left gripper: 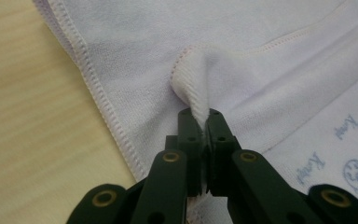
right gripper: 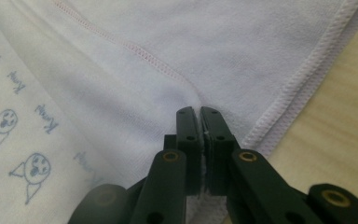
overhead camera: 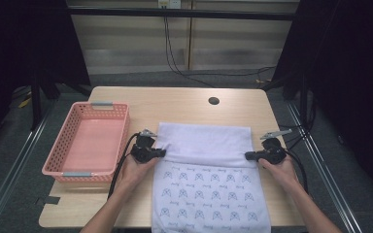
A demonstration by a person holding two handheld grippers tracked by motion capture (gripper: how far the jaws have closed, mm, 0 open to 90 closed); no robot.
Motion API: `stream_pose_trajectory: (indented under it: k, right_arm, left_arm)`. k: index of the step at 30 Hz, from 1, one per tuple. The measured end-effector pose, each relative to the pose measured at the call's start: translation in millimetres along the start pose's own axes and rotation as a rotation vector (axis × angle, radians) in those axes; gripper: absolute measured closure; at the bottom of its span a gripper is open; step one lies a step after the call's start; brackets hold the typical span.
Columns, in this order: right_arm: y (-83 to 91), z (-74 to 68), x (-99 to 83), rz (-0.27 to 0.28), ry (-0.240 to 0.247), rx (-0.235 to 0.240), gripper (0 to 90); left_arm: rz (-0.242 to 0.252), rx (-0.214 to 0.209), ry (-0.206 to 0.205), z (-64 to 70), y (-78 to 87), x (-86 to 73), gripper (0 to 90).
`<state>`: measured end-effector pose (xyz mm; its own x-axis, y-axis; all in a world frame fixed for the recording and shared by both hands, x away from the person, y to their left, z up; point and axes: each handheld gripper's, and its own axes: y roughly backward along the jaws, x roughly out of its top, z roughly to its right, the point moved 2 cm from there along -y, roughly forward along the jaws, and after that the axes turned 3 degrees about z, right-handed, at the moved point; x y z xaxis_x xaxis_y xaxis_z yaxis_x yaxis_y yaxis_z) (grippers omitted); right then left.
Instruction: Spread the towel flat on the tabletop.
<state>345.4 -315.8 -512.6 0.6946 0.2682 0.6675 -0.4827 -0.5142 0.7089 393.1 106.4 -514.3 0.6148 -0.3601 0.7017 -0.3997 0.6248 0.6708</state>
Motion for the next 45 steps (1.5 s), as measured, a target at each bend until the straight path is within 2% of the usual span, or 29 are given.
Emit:
stream_pose_trajectory:
  k: [1, 6, 7, 9, 10, 11, 14, 16, 19, 26, 27, 30, 33, 34, 35, 36, 38, 39, 40, 41, 42, 43, 44, 45]
  right_arm:
    - [-4.2, 5.8, 5.0, 0.009, -0.008, 0.001, 87.7]
    - [-14.2, 16.8, 17.6, 0.02, -0.023, -0.016, 87.7]
    - [-20.1, 23.5, 24.0, 0.038, -0.037, -0.019, 87.7]
    - [-22.7, 27.1, 26.5, 0.048, -0.055, -0.012, 87.7]
    - [-25.2, 30.0, 29.2, 0.055, -0.066, -0.013, 87.7]
    - [-30.1, 33.6, 35.7, 0.057, -0.076, -0.026, 87.7]
    - [-34.4, 36.4, 41.6, 0.056, -0.059, -0.044, 87.7]
    - [-37.8, 39.0, 46.3, 0.056, -0.064, -0.057, 87.7]
    - [-43.6, 44.5, 51.6, 0.084, -0.106, -0.083, 87.7]
    - [-51.6, 50.4, 60.2, 0.111, -0.122, -0.139, 87.7]
    - [-52.6, 51.5, 61.4, 0.115, -0.124, -0.146, 87.7]
    - [-54.2, 53.6, 64.0, 0.116, -0.124, -0.141, 87.6]
    - [-50.1, 54.6, 66.6, 0.134, -0.119, -0.112, 87.6]
    - [-47.4, 55.1, 68.3, 0.154, -0.127, -0.102, 87.6]
    - [-40.3, 56.2, 73.1, 0.188, -0.127, -0.064, 87.6]
    - [-40.3, 56.2, 73.1, 0.188, -0.127, -0.064, 87.6]
    - [-29.9, 55.4, 79.7, 0.2, -0.116, -0.075, 87.5]
    - [-14.8, 51.6, 87.4, 0.224, -0.093, -0.069, 87.5]
    - [-14.8, 51.6, 87.4, 0.224, -0.093, -0.069, 87.5]
    - [3.4, 46.6, 94.9, 0.258, -0.075, -0.051, 87.5]
    - [13.1, 43.7, 97.2, 0.278, -0.072, -0.036, 87.5]
    - [21.6, 40.0, 98.8, 0.298, -0.061, -0.021, 87.4]
    - [21.6, 40.0, 98.8, 0.298, -0.061, -0.021, 87.4]
    - [36.2, 31.0, 98.5, 0.322, -0.036, -0.006, 87.4]
  left_arm:
    - [0.008, 0.003, 0.014, -3.3, -2.6, 3.0, 87.1]
    - [-0.008, 0.028, 0.015, -17.9, -13.6, 19.4, 87.1]
    - [-0.011, 0.041, 0.02, -23.7, -17.2, 25.0, 87.1]
    - [-0.012, 0.05, 0.018, -25.6, -18.8, 27.3, 87.1]
    - [0.0, 0.05, 0.02, -28.4, -21.0, 29.1, 87.1]
    - [0.025, 0.046, 0.05, -32.4, -23.7, 31.0, 87.1]
    - [0.022, 0.058, 0.059, -35.7, -26.0, 34.7, 87.1]
    - [0.041, 0.066, 0.073, -39.1, -28.2, 35.7, 87.1]
    - [0.046, 0.09, 0.072, -42.6, -33.8, 42.1, 87.1]
    - [0.05, 0.09, 0.073, -51.9, -41.4, 51.0, 87.1]
    - [0.058, 0.084, 0.088, -52.3, -42.3, 51.6, 87.1]
    - [0.058, 0.08, 0.082, -52.3, -42.1, 52.1, 87.2]
    - [0.052, 0.079, 0.073, -51.9, -36.6, 55.2, 87.1]
    - [0.07, 0.072, 0.075, -50.2, -33.6, 57.9, 87.1]
    - [0.096, 0.056, 0.073, -47.8, -23.8, 64.0, 87.0]
    - [0.096, 0.056, 0.073, -47.8, -23.8, 64.0, 87.0]
    - [0.126, 0.046, 0.07, -42.7, -13.3, 69.5, 87.0]
    - [0.14, 0.015, 0.052, -35.8, -1.1, 73.2, 86.8]
    - [0.14, 0.015, 0.052, -35.8, -1.1, 73.2, 86.7]
    - [0.151, 0.0, 0.044, -31.5, 5.9, 73.8, 86.7]
    - [0.164, -0.011, 0.038, -27.3, 12.5, 73.5, 86.7]
    - [0.172, -0.017, 0.019, -19.3, 26.8, 73.1, 86.7]
    - [0.172, -0.017, 0.019, -19.3, 26.8, 73.1, 86.7]
    - [0.199, -0.037, -0.002, -11.0, 44.5, 73.2, 86.6]
